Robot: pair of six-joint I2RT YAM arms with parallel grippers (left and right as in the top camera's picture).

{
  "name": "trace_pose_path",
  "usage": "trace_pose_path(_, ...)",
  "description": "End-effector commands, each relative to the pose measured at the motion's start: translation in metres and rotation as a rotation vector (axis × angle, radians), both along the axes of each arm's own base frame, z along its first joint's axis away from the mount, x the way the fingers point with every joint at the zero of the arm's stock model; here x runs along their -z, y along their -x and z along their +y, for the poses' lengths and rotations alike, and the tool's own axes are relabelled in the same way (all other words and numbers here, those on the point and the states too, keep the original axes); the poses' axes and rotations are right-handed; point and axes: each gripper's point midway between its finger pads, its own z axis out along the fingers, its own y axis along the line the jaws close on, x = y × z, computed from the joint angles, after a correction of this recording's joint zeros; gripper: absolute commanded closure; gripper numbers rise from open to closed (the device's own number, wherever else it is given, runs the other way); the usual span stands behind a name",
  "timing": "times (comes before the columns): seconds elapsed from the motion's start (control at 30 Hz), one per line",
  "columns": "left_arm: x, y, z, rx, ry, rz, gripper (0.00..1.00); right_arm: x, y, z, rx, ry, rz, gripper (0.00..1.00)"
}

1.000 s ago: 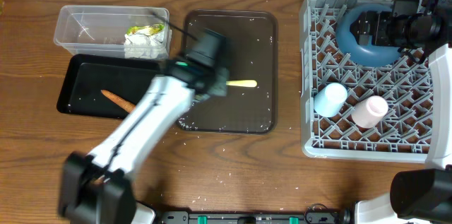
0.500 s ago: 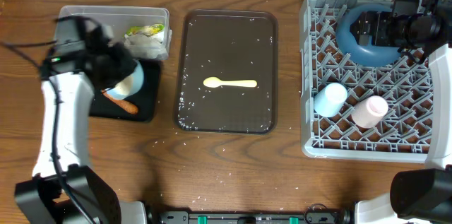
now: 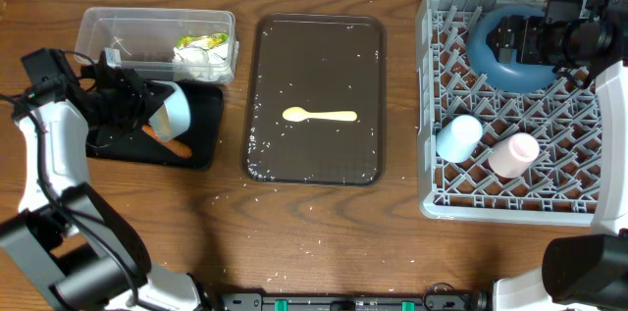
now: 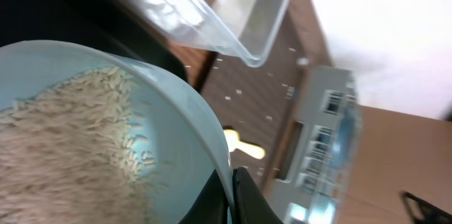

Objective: Sort waste into correct bins and load items into the dishwasher rack
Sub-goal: 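Carry rice bowl with left gripper over the black tray, then tilt rice bowl with left gripper to pour rice onto black tray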

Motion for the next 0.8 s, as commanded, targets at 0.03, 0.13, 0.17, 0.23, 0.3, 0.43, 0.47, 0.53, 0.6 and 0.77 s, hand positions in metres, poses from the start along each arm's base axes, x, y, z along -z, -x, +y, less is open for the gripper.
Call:
trace_pose_path(0.03,-0.012,-0.003,-0.013,0.051,0.199,-0.079,0.94,0.001,0.000,0.000,0.009,-0.009,0.002,0.08)
trace_pose_path(0.13,-0.013,-0.003,-0.014,0.055,0.251,-0.087,0.94,0.000,-0.001,0.000,0.009,-0.008,-0.001,0.08)
trace_pose_path(0.17,-0.015,-0.003,-0.013,0.054,0.262,-0.092,0.94,0.000,-0.001,0.000,0.009,-0.008,-0.001,0.08)
trace_pose_path(0.23,-0.020,-0.003,-0.013,0.053,0.294,-0.105,0.94,0.000,-0.001,0.000,0.009,-0.008,-0.001,0.08)
trace_pose_path(0.3,-0.029,-0.002,-0.012,0.055,0.340,-0.129,0.94,0.000,-0.001,0.000,0.009,-0.008,-0.001,0.08)
trace_pose_path(0.43,-0.038,-0.001,-0.006,0.026,0.414,-0.124,0.94,0.000,0.000,0.000,0.008,-0.008,0.000,0.08)
trace_pose_path(0.47,-0.039,0.000,-0.004,0.016,0.426,-0.117,0.94,0.000,0.000,0.000,0.008,-0.008,0.000,0.08)
trace_pose_path(0.53,-0.039,0.000,0.000,-0.010,0.446,-0.096,0.94,0.000,0.000,0.000,0.008,-0.008,0.000,0.08)
trace_pose_path(0.6,-0.039,0.001,0.002,-0.028,0.468,-0.074,0.94,0.000,0.000,0.000,0.008,-0.009,0.000,0.08)
trace_pose_path(0.77,-0.040,-0.001,0.007,-0.075,0.519,-0.018,0.94,0.001,0.000,0.000,0.009,-0.008,0.001,0.07)
